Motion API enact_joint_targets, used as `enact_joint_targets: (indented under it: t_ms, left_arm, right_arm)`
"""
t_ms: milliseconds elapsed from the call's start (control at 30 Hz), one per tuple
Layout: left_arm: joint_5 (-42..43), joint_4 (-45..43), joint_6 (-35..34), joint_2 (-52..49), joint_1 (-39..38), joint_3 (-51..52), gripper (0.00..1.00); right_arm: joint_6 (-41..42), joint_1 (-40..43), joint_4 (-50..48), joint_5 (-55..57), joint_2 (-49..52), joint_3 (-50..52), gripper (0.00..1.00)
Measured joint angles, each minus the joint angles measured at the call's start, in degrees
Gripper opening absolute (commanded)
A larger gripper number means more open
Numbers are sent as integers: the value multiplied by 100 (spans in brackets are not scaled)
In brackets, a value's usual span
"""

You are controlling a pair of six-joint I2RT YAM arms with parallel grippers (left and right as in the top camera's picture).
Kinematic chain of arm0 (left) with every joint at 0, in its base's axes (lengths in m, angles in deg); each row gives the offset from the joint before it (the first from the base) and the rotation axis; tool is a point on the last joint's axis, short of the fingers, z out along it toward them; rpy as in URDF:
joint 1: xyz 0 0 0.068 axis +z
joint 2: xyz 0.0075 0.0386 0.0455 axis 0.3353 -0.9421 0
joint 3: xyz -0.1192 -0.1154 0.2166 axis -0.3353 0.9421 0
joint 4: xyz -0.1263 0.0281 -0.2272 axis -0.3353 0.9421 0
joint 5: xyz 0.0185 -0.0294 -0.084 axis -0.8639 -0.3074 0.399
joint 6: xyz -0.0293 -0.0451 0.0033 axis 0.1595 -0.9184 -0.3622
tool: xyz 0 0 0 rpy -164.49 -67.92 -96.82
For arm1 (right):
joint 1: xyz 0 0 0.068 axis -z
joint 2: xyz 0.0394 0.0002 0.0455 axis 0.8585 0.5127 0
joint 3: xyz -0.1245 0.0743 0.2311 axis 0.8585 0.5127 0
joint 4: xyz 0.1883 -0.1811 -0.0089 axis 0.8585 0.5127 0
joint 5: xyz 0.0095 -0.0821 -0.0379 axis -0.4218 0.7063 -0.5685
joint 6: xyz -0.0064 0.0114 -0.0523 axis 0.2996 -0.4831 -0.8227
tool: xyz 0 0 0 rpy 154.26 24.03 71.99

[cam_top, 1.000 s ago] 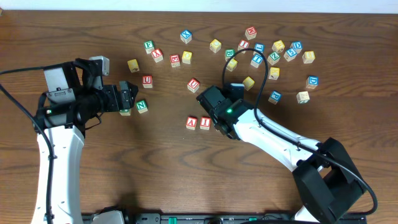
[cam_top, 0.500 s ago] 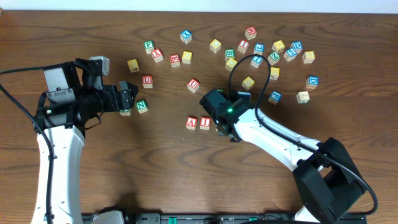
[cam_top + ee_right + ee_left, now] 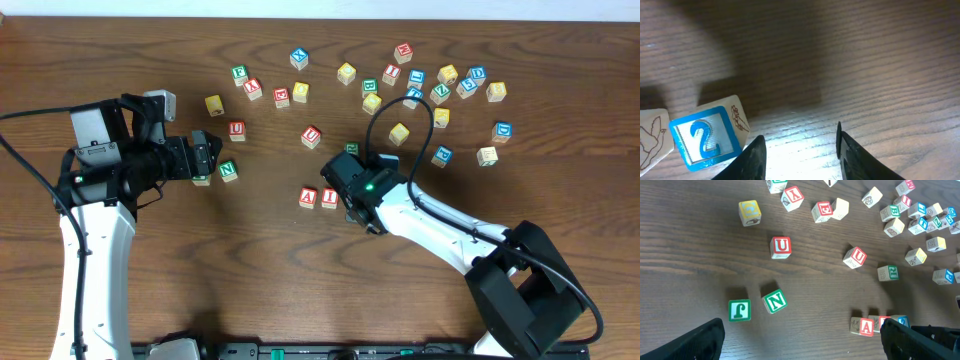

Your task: Spell out AI2

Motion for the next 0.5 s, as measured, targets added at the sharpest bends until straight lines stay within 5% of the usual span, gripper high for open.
enact_joint_targets:
  t_ms: [500]
  left_arm:
    - [0, 0, 0, 0, 0, 0, 98]
  right_arm:
    - [7, 0, -553, 162, 0, 199, 38]
